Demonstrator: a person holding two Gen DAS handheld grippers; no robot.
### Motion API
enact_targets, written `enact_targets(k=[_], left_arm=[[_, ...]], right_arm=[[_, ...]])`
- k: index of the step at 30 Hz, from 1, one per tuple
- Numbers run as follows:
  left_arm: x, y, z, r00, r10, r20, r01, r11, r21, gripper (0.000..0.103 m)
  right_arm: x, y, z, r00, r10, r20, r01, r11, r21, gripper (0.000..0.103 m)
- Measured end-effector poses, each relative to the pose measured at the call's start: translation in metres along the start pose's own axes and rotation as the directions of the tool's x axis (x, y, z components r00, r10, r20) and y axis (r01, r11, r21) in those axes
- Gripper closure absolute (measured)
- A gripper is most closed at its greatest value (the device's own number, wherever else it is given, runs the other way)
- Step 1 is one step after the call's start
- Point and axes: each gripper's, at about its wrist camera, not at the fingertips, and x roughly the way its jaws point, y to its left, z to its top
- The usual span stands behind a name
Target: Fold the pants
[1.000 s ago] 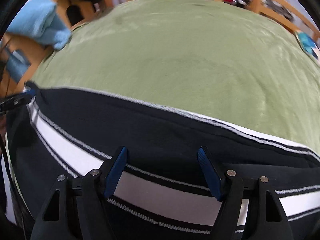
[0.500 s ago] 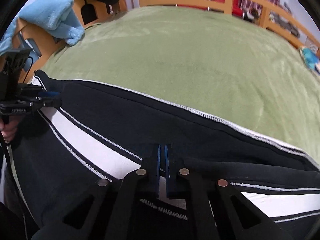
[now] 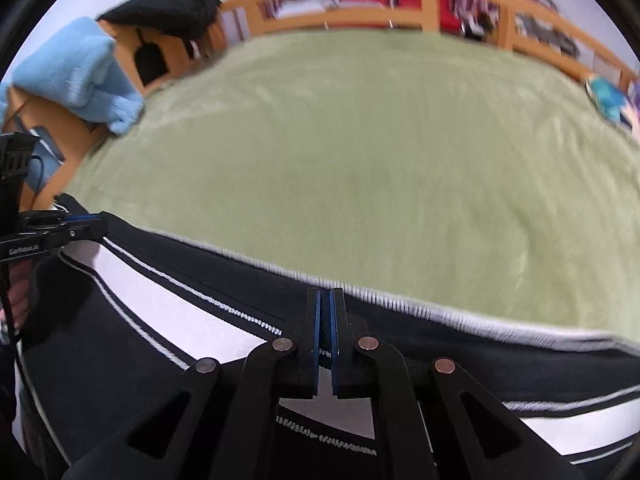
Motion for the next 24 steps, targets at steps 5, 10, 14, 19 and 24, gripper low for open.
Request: enact_targets(k=[5,10,14,19,24], left_arm=[[-0.04,0.019,-0.009,0.997,0.041,0.063,-0.036,0.996,-0.084,0.047],[-0.089,0.068,-0.032,0.967,0.218,0.134,-0.191,0.963,-0.189,0.04],[-0.117,0.137,-0.058,0.927,0.342,0.155,-0.271,0.895,-0.354,0.04],[-0.114,0.194,-0.065,0.892,0.43,0.138,-0.333,0.833,-0.442,0.04],[-0.079,0.218,-0.054,0.896,0.442,0.047,-0.384,0.822,-0.42,0.077]], right_arm=[[-0.024,-0.001,-0.003,0.999,-0.034,0.026,0.033,0.999,0.033,0.068],[-0.062,-0.007,-0.016,0.995,-0.072,0.069,0.063,0.991,0.119,0.057],[-0.082,-0.013,-0.04,0.992,-0.112,0.065,0.094,0.968,0.232,0.057],[-0.095,-0.01,-0.069,0.984,-0.172,0.039,0.151,0.934,0.323,0.057],[-0.093,-0.012,-0.092,0.98,-0.197,-0.017,0.187,0.895,0.405,0.057]])
